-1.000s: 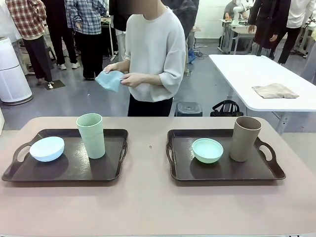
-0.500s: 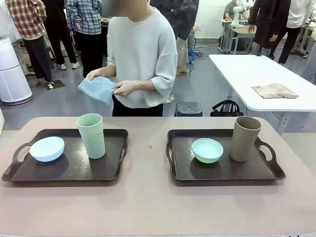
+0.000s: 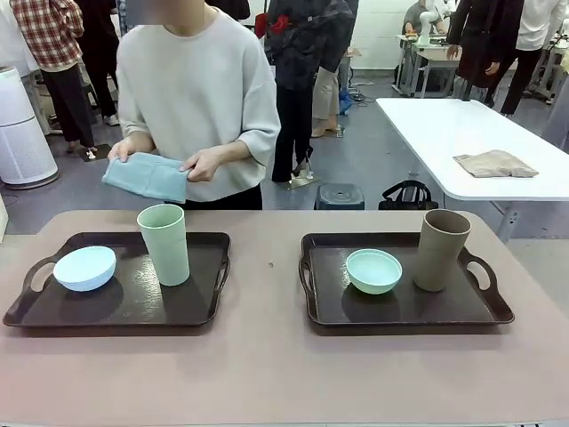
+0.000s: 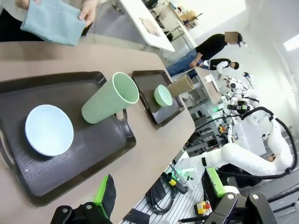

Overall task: Set up a tray with a mat and arrange the tableware.
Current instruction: Pick up the Picnic Bowl and Reusable plastic cup from the Handle tray in front of the human's position and hold them in the air.

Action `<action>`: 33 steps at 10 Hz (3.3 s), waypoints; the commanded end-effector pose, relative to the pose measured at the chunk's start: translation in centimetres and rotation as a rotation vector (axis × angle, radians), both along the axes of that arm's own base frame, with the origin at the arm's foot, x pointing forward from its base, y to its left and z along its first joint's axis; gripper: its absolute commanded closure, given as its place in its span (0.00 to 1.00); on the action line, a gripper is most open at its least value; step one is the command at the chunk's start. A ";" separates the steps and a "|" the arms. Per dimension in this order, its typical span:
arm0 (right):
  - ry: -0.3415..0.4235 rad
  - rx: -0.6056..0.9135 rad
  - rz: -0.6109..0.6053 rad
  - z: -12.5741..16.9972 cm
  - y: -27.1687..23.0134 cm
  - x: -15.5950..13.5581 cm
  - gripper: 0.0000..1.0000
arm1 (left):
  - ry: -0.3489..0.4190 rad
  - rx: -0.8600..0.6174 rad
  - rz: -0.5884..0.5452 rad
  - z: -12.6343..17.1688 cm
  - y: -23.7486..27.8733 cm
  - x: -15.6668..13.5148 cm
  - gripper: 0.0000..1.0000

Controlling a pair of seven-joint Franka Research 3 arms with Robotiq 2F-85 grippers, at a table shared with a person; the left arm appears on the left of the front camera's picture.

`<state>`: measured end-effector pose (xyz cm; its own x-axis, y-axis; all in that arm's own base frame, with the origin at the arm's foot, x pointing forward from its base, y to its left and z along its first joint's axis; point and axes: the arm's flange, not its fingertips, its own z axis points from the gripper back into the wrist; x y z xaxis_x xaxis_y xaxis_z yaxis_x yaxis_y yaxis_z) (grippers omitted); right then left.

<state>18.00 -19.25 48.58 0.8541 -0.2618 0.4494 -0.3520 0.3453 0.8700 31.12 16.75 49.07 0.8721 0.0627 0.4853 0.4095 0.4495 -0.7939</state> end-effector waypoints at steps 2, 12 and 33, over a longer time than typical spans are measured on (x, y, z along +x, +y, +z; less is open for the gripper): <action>-0.022 0.009 0.019 -0.1 0.3 0.4 0.00 | -0.007 -0.016 -0.014 -0.3 -0.3 0.4 0.00; -0.022 0.009 0.019 -0.1 0.3 0.4 0.00 | -0.007 -0.016 -0.014 -0.3 -0.3 0.4 0.00; -0.356 -0.981 0.366 11.0 29.0 13.2 0.00 | 0.132 0.767 -0.113 9.1 -6.6 -0.3 0.00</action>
<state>27.75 7.96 60.54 0.5950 0.5276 0.6063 -0.7450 0.6452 0.1696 29.61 10.18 57.07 0.8813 -0.3422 0.3259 0.4404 0.8448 -0.3039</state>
